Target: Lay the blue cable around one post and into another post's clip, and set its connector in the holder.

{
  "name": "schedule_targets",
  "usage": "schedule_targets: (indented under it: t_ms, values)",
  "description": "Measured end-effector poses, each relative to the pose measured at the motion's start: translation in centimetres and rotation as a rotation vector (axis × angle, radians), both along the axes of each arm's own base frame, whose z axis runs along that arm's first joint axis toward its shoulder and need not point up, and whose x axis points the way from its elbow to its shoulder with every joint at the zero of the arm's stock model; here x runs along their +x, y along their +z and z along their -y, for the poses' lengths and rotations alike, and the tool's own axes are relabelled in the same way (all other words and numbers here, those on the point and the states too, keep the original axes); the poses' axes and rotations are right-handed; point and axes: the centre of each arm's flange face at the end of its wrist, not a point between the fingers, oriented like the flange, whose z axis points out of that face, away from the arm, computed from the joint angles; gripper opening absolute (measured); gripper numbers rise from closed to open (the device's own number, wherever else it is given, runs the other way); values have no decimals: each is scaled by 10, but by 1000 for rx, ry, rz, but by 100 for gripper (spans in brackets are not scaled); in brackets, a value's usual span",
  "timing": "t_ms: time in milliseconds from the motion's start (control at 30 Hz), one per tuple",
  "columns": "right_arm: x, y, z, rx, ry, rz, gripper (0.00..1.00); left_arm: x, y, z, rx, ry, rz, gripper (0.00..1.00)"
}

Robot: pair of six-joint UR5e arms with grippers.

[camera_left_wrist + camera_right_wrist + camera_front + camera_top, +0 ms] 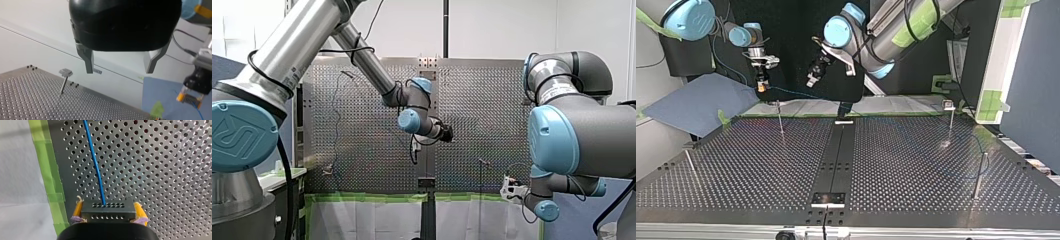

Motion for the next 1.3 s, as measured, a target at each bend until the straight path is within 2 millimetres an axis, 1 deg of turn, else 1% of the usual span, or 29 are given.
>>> schedule_targets:
  t_ms: [67, 300, 400, 667, 900, 1300]
  values:
    - [1, 0, 0, 0, 4, -1, 0, 7, -5, 0, -2, 4, 6, 100]
    - [2, 0, -1, 0, 8, -3, 0, 47, -28, -9, -27, 31, 26, 100]
    - [0, 0, 0, 0, 7, -3, 0, 55, -41, -11, -24, 39, 33, 100]
    - [-1, 0, 2, 1, 3, -5, 0, 61, -78, -11, 11, 37, 61, 100]
    - [-1, 0, 2, 1, 4, -6, 0, 65, -110, -9, 6, 37, 66, 100]
    - [1, 0, 3, -1, 7, -6, 0, 91, -136, 16, -54, 33, 137, 100]
